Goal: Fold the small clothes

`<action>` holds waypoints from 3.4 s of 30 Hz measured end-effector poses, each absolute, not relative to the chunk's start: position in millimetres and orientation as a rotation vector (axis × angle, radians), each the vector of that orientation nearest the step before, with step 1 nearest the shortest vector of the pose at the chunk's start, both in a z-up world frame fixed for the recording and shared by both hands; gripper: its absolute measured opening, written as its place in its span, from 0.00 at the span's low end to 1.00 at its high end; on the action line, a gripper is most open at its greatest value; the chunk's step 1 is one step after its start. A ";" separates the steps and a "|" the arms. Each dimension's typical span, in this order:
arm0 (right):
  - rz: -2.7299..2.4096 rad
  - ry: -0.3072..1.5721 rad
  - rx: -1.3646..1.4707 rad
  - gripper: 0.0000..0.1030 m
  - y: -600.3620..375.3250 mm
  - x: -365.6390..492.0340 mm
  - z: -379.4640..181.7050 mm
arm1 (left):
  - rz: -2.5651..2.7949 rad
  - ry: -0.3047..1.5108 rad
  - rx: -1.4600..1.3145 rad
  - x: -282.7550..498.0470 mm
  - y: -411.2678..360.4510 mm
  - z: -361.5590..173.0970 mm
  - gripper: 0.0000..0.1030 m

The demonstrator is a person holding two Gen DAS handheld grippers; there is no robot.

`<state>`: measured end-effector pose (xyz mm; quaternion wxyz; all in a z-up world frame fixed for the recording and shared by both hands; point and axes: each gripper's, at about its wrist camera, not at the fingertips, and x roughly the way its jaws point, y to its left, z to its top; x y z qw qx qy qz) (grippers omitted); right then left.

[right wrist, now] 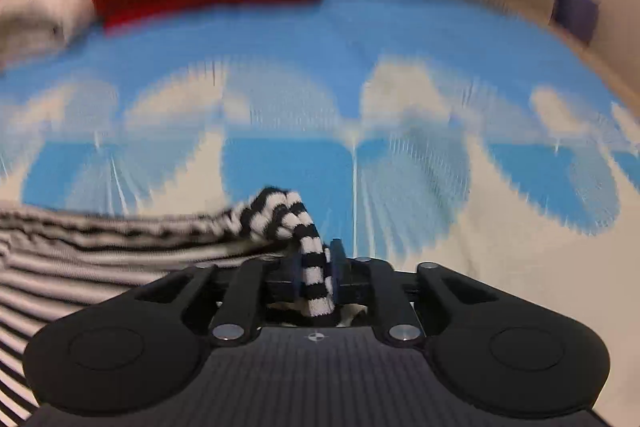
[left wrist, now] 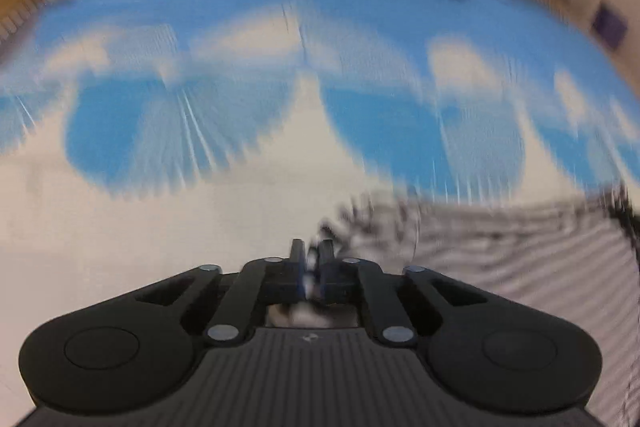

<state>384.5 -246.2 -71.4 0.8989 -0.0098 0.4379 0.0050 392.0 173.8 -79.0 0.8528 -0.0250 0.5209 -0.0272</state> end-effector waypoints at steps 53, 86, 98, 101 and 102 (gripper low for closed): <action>-0.075 0.846 0.224 0.40 -285.1 166.5 -41.0 | -0.017 1.001 -0.137 186.6 141.7 -80.2 0.35; 0.067 0.735 0.151 0.52 -231.7 130.2 21.6 | 0.054 0.707 -0.010 149.3 117.7 -16.0 0.55; 0.080 0.674 0.202 0.52 -246.9 116.6 20.5 | -0.091 0.799 -0.247 136.3 150.7 7.9 0.09; 0.059 0.651 0.184 0.52 -258.2 112.0 22.9 | -0.019 0.886 -0.380 129.8 163.2 -27.0 0.09; 0.049 0.650 0.184 0.52 -263.3 110.8 22.4 | 0.013 0.927 -0.449 131.4 168.1 -36.2 0.09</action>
